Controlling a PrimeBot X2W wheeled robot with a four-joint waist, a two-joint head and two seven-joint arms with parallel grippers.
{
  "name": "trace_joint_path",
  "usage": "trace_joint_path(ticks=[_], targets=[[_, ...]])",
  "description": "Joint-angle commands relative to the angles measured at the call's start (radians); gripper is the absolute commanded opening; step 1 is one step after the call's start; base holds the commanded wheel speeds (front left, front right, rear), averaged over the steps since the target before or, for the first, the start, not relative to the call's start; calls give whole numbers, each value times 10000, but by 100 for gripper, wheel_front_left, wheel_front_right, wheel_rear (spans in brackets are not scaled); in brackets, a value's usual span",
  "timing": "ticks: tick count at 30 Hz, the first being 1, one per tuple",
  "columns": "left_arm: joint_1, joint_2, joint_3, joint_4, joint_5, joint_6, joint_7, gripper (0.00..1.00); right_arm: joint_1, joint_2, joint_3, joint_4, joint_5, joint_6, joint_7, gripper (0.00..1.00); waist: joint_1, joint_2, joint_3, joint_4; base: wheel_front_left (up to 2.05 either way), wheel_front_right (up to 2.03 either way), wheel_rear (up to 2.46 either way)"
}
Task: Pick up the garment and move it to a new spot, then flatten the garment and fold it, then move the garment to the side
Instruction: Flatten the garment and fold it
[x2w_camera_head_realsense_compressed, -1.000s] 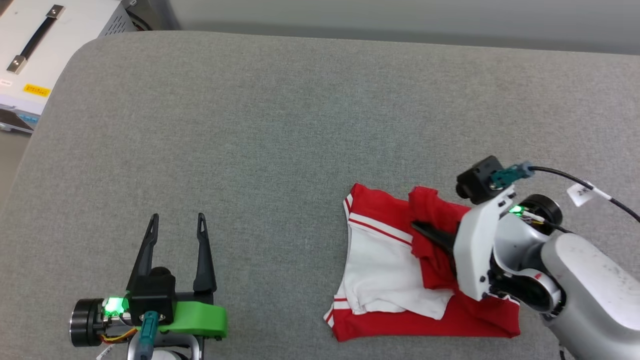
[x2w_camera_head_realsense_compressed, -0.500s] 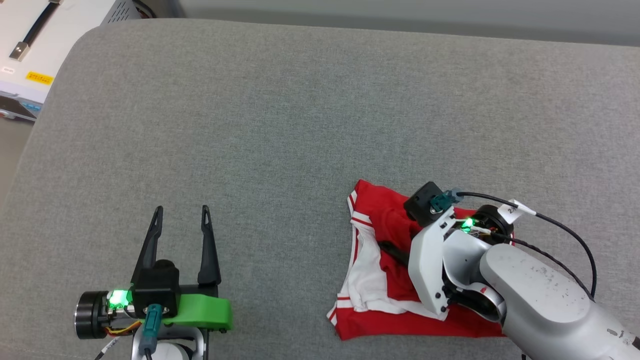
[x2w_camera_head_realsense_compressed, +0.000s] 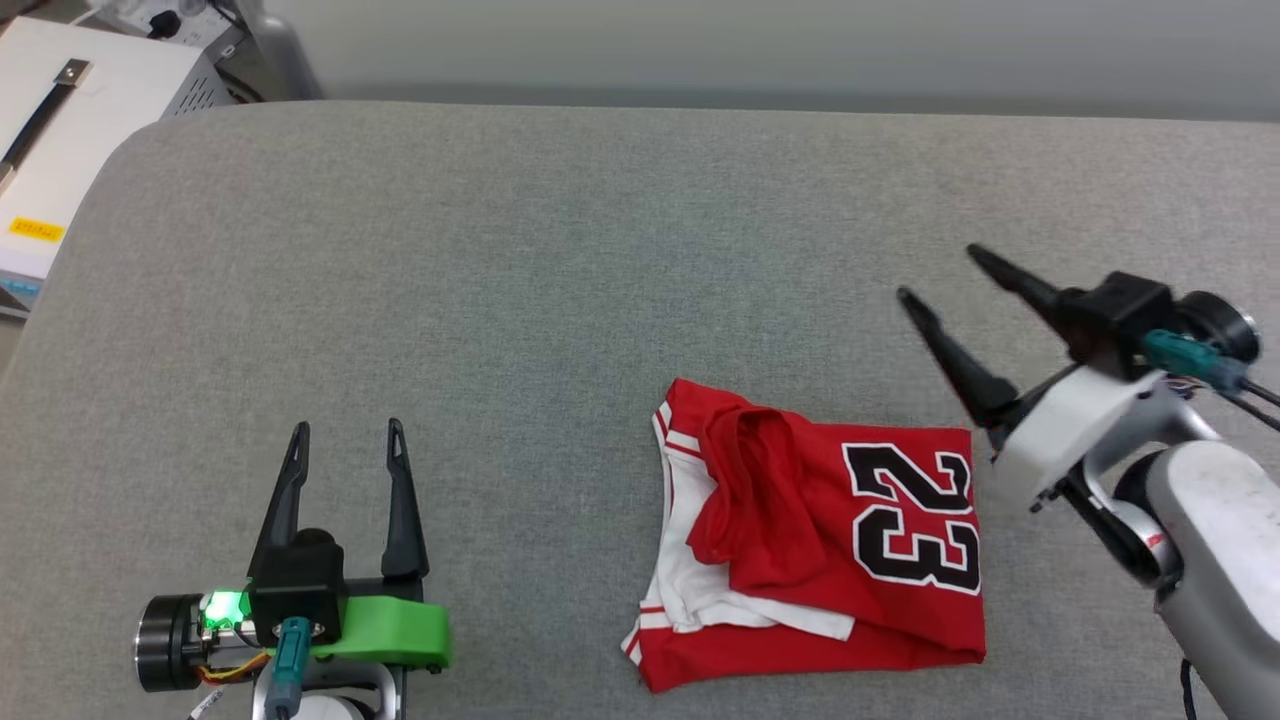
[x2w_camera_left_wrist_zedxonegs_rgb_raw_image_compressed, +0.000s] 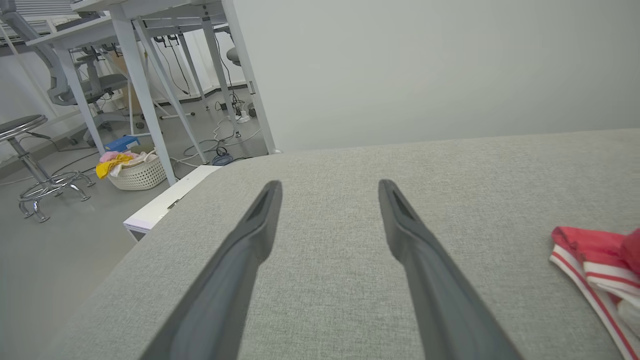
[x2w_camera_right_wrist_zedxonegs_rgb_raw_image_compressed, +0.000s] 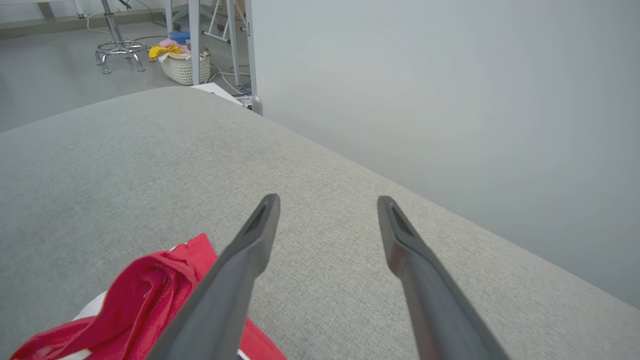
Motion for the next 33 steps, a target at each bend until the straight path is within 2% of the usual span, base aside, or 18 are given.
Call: trace_joint_path(ticks=[1,8,14,16,17,18,26,33], targets=[[137,48,-7,-42,48,-55,-57,100,447,224,-624,-170,-363,-7,-302,100,-1,0,-209,-229,0,0,0],[186,67,-103,-71,104,-83,-57,100,2279,1628,-3973,-961,-2699,-7,-1731,100,-1,0,-438,-387,0,0,0],[260,88,-204,-73,88,-153,-57,100,3691,2918,-5522,-1582,-3902,-7,-2411,100,-1,0,-655,-391,0,0,0],[304,97,-210,-98,48,-189,-57,100,4095,3224,-5642,-1882,-4148,-7,-2454,100,-1,0,-717,-389,0,0,0],[406,115,-219,-116,-10,-266,-57,100,4830,3779,-5777,-2577,-4163,-7,-2466,100,-1,0,-821,-359,0,0,0],[444,117,-227,-96,-41,-315,-57,100,5157,3927,-5755,-2690,-3991,-7,-2467,100,-1,0,-854,-338,0,0,0],[510,84,-205,-8,-104,-428,-57,100,5898,4160,-5657,-2759,-3507,-7,-2469,100,-1,0,-908,-286,0,0,0],[575,54,-178,53,-66,-457,-57,100,5966,4205,-5493,-2710,-3641,-7,-2470,100,-1,0,-892,-274,0,0,0]])
